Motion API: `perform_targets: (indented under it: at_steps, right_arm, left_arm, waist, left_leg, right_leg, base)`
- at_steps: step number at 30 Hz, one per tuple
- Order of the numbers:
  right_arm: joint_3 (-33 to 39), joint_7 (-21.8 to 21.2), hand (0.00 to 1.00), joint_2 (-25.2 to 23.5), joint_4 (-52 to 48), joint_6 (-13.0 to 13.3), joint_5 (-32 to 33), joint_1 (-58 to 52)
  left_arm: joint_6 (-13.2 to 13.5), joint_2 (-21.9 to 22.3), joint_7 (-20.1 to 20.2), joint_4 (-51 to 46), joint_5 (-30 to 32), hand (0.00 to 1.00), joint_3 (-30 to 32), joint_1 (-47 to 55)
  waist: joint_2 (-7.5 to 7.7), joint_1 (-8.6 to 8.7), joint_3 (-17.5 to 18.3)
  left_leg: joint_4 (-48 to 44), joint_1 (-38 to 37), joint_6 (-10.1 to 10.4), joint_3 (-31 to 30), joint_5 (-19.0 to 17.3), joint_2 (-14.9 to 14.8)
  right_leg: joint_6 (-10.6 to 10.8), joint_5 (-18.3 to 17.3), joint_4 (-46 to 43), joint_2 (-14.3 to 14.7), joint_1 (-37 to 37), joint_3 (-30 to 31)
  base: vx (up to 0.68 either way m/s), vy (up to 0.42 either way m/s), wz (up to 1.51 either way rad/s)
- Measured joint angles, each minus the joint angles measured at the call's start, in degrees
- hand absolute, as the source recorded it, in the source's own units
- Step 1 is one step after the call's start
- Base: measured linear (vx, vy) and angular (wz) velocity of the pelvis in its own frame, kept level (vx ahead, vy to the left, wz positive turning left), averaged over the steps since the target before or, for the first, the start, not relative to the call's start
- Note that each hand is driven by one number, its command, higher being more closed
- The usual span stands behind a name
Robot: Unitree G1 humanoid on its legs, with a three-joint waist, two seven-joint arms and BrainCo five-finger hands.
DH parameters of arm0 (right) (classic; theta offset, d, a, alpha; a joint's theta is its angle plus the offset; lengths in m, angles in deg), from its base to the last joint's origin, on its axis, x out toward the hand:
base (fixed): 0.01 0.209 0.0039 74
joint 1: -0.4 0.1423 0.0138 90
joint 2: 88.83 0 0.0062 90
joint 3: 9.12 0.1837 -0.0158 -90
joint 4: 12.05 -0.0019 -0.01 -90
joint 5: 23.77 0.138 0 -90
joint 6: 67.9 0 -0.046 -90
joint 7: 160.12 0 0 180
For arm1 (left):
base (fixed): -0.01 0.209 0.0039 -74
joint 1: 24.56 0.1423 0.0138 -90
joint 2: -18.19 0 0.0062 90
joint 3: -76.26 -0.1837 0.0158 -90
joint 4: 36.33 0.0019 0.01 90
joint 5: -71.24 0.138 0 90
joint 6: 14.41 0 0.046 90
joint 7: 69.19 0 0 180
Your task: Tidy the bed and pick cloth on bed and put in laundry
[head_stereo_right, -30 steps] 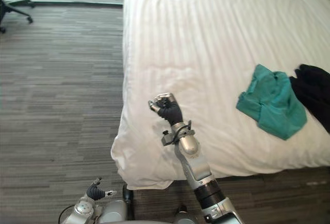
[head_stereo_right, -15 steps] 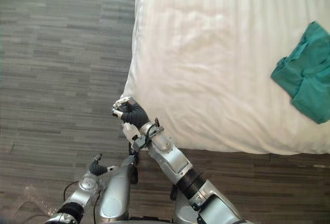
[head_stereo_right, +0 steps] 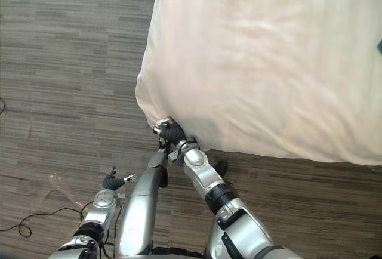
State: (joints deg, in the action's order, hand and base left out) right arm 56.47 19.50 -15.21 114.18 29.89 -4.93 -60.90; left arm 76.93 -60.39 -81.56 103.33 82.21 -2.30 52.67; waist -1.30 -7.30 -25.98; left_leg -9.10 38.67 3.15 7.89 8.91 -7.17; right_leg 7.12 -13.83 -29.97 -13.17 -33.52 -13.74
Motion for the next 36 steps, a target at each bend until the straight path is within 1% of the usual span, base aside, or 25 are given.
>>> perform_targets:
  at_steps: [2, 4, 5, 6, 7, 8, 9, 10, 12, 14, 16, 17, 19, 20, 23, 25, 26, 28, 29, 31, 33, 35, 36]
  right_arm:
    - [3.5, 0.6, 1.00, -0.1, 1.3, -0.7, 0.1, -2.0]
    - [11.8, 2.4, 1.00, 0.5, 1.4, -0.8, 1.1, -5.2]
    - [14.0, 2.9, 1.00, 1.1, 1.4, -0.8, 1.6, -6.3]
    - [17.1, 3.4, 1.00, 2.0, 1.9, -0.7, 3.6, -7.7]
    - [19.7, 3.6, 1.00, 3.1, 2.4, -0.5, 5.4, -9.3]
    - [21.2, 3.6, 1.00, 3.7, 2.8, -0.5, 6.6, -10.7]
    - [23.1, 3.7, 1.00, 4.0, 3.6, -0.5, 8.4, -12.7]
    - [24.1, 3.7, 1.00, 3.7, 3.8, -0.5, 10.1, -15.0]
    - [24.9, 3.2, 1.00, 3.3, 4.8, -0.6, 12.4, -19.1]
    - [27.2, 3.0, 1.00, 2.9, 6.3, -0.9, 14.4, -22.4]
    - [29.7, 2.8, 1.00, 1.7, 7.2, -1.8, 16.2, -25.7]
    - [31.3, 2.8, 1.00, 1.1, 7.9, -2.4, 16.4, -26.9]
    - [33.5, 2.9, 1.00, 1.0, 8.1, -3.1, 16.4, -28.9]
    - [35.9, 3.0, 1.00, 1.0, 8.0, -3.4, 16.3, -30.0]
    - [42.0, 4.1, 1.00, 1.9, 7.2, -3.8, 16.4, -31.0]
    - [43.9, 4.9, 1.00, 3.0, 4.6, -3.9, 16.4, -31.0]
    - [44.1, 5.3, 1.00, 3.8, 1.8, -3.9, 16.4, -30.7]
    - [44.1, 6.5, 1.00, 5.0, -8.2, -3.0, 16.5, -30.4]
    - [43.9, 7.0, 1.00, 5.4, -10.9, -2.4, 16.5, -30.0]
    - [42.6, 8.5, 1.00, 5.4, -17.8, 0.1, 17.6, -27.1]
    - [39.9, 9.4, 1.00, 4.7, -22.1, 2.3, 18.7, -23.9]
    - [37.4, 9.7, 1.00, 3.0, -25.4, 3.8, 19.4, -20.9]
    - [35.5, 9.7, 1.00, 2.4, -27.0, 4.9, 20.1, -19.0]
  left_arm:
    - [0.2, 0.0, 0.4, -1.6, -1.2, 0.00, 0.0, 0.0]
    - [0.4, 0.1, 0.8, -2.8, -1.5, 0.00, 0.1, 0.0]
    - [0.4, 0.1, 0.8, -3.0, -1.5, 0.00, 0.0, 0.0]
    - [0.4, 0.0, 0.9, -3.1, -1.6, 0.00, 0.0, 0.0]
    - [0.3, 0.0, 1.0, -3.1, -2.0, 0.00, 0.0, 0.0]
    - [0.2, 0.1, 1.2, -3.1, -2.7, 0.00, -0.1, 0.0]
    - [0.2, 0.3, 1.3, -3.1, -2.9, 0.00, -0.1, 0.0]
    - [0.1, 0.4, 1.3, -3.1, -3.0, 0.00, -0.1, 0.0]
    - [0.1, 0.7, 2.2, -3.4, -3.1, 0.00, -0.4, 0.0]
    - [0.0, 0.7, 2.8, -3.4, -3.1, 0.00, -1.6, 0.1]
    - [-0.8, 0.7, 3.7, -3.3, -3.6, 0.00, -2.4, 0.3]
    - [-1.1, 0.6, 3.8, -3.4, -3.6, 0.00, -2.4, 0.5]
    - [-1.1, 0.3, 4.2, -3.4, -3.6, 0.00, -2.5, 1.0]
    - [-1.2, -0.4, 5.1, -3.3, -3.6, 0.00, -3.0, 1.6]
    - [-1.2, -1.8, 6.0, -2.6, -3.5, 0.00, -4.4, 3.3]
    - [-1.4, -2.0, 6.3, -1.0, -3.5, 0.00, -4.7, 3.4]
    - [-1.8, -2.2, 6.4, -1.0, -3.4, 0.00, -4.8, 3.8]
    - [-2.2, -3.3, 7.2, -1.0, -3.2, 0.00, -7.1, 4.9]
    - [-2.2, -3.5, 7.3, -1.0, -2.9, 0.00, -7.8, 5.2]
    - [-2.2, -3.5, 7.3, -0.8, -2.7, 0.00, -9.3, 6.7]
    - [-2.2, -3.3, 7.2, 1.3, -2.4, 0.00, -10.7, 7.3]
    - [-2.4, -2.9, 7.3, 1.8, -2.5, 0.00, -11.2, 7.5]
    - [-2.4, -2.5, 7.2, 1.8, -2.4, 0.00, -11.3, 6.9]
  waist:
    - [0.02, 0.08, 0.0]
    - [0.20, 0.64, -0.1]
    - [0.24, 1.03, -0.1]
    - [0.69, 1.71, -0.4]
    - [1.12, 2.00, -0.6]
    - [1.24, 2.37, -0.7]
    - [1.81, 3.06, -0.9]
    - [2.15, 3.36, -0.9]
    - [2.31, 4.01, -0.9]
    - [2.41, 4.40, -0.8]
    - [2.65, 4.90, -0.8]
    - [3.39, 4.77, -0.5]
    - [4.18, 4.98, 0.1]
    - [4.84, 5.16, 0.9]
    - [6.10, 6.27, 4.8]
    - [6.21, 6.26, 6.3]
    - [6.18, 6.25, 6.5]
    - [5.61, 6.30, 7.7]
    - [5.45, 6.24, 7.8]
    - [5.13, 6.17, 7.9]
    - [4.95, 6.03, 7.9]
    - [4.59, 5.81, 7.8]
    - [4.10, 4.94, 7.6]
  left_leg:
    - [-0.2, 0.0, -0.1, 0.3, 0.1, -0.2]
    - [-1.4, 0.0, -0.5, 0.7, -0.1, -0.5]
    - [-2.2, 0.0, -0.5, 0.8, -0.6, -0.6]
    - [-3.1, -0.6, -0.5, 1.0, -1.3, -0.8]
    - [-3.8, -1.5, -0.5, 1.4, -2.0, -1.0]
    - [-4.2, -2.2, -0.4, 1.5, -2.6, -1.2]
    - [-4.3, -3.8, -0.4, 2.1, -3.2, -1.5]
    - [-4.7, -5.0, -0.3, 2.7, -3.8, -2.0]
    - [-5.5, -6.6, 0.2, 3.4, -5.1, -2.7]
    - [-6.5, -8.2, 0.2, 4.3, -6.1, -3.5]
    - [-7.9, -10.4, 0.3, 5.0, -7.6, -4.5]
    - [-8.2, -12.2, 0.6, 6.0, -8.3, -5.1]
    - [-8.3, -14.7, 0.9, 6.9, -9.2, -5.6]
    - [-8.3, -16.5, 1.2, 7.4, -9.9, -6.0]
    - [-8.2, -18.1, 1.6, 8.5, -10.5, -6.0]
    - [-7.9, -19.3, 1.5, 9.4, -10.6, -5.9]
    - [-7.8, -20.1, 1.5, 10.0, -10.6, -5.8]
    - [-6.6, -20.7, 1.3, 10.4, -11.0, -5.4]
    - [-6.4, -20.7, 1.3, 10.4, -11.0, -5.2]
    - [-5.6, -20.7, 1.1, 10.4, -10.8, -4.7]
    - [-5.2, -20.6, 0.9, 10.5, -10.7, -4.4]
    - [-5.1, -19.6, 0.8, 10.5, -10.5, -4.4]
    - [-5.1, -18.7, 0.6, 10.5, -10.2, -4.2]
  right_leg:
    - [0.0, -0.1, -0.2, 0.0, 0.0, 0.0]
    - [0.0, 0.0, -0.5, 0.0, 0.5, 0.1]
    - [0.0, 0.0, -0.5, 0.0, 0.8, 0.1]
    - [0.0, 0.0, -0.5, 0.0, 1.6, 0.2]
    - [0.0, 0.0, -0.3, 0.1, 2.7, 0.4]
    - [0.0, 0.0, 0.1, 0.2, 3.6, 0.4]
    - [0.0, 0.0, 0.8, 0.5, 5.2, 0.5]
    - [-0.1, -0.1, 1.5, 0.8, 6.4, 0.8]
    - [-0.2, -0.2, 2.4, 1.3, 8.2, 1.1]
    - [-0.2, -0.1, 3.1, 2.0, 10.0, 1.9]
    - [-0.1, 0.0, 4.3, 2.8, 12.8, 2.4]
    - [0.0, 0.1, 5.1, 3.2, 14.4, 3.2]
    - [0.2, 0.3, 6.6, 3.7, 17.0, 3.8]
    - [0.2, 0.5, 8.1, 4.0, 19.0, 4.2]
    - [1.4, 1.2, 10.5, 4.0, 21.5, 4.1]
    - [1.6, 2.0, 12.1, 3.9, 23.1, 4.1]
    - [1.8, 2.4, 12.9, 3.8, 24.0, 4.1]
    - [2.0, 2.8, 14.2, 3.5, 24.5, 4.1]
    - [2.0, 2.8, 14.3, 3.4, 24.5, 4.1]
    - [2.2, 2.9, 14.4, 3.0, 24.0, 4.3]
    - [2.3, 3.1, 14.8, 2.9, 23.8, 4.4]
    - [2.2, 3.3, 14.9, 3.0, 22.8, 4.4]
    - [2.2, 3.4, 14.7, 3.0, 21.8, 4.6]
  base:
    - [0.06, -0.051, 0.00]
    - [0.09, -0.050, -0.04]
    - [0.08, -0.028, -0.09]
    - [0.07, -0.022, -0.15]
    - [0.06, -0.020, -0.19]
    - [0.05, -0.019, -0.23]
    - [0.04, -0.024, -0.28]
    - [0.04, -0.024, -0.32]
    - [0.05, -0.025, -0.28]
    - [0.07, -0.031, -0.27]
    - [0.09, -0.018, -0.33]
    - [0.10, -0.016, -0.37]
    - [0.11, -0.023, -0.32]
    - [0.12, -0.021, -0.22]
    - [0.15, -0.007, -0.07]
    - [0.13, 0.008, -0.07]
    - [0.08, 0.018, -0.10]
    - [0.05, 0.022, -0.05]
    - [0.00, 0.000, 0.00]
    - [0.00, 0.000, 0.00]
    - [0.00, 0.011, -0.02]
    - [0.00, 0.000, 0.00]
    - [0.00, 0.000, 0.00]
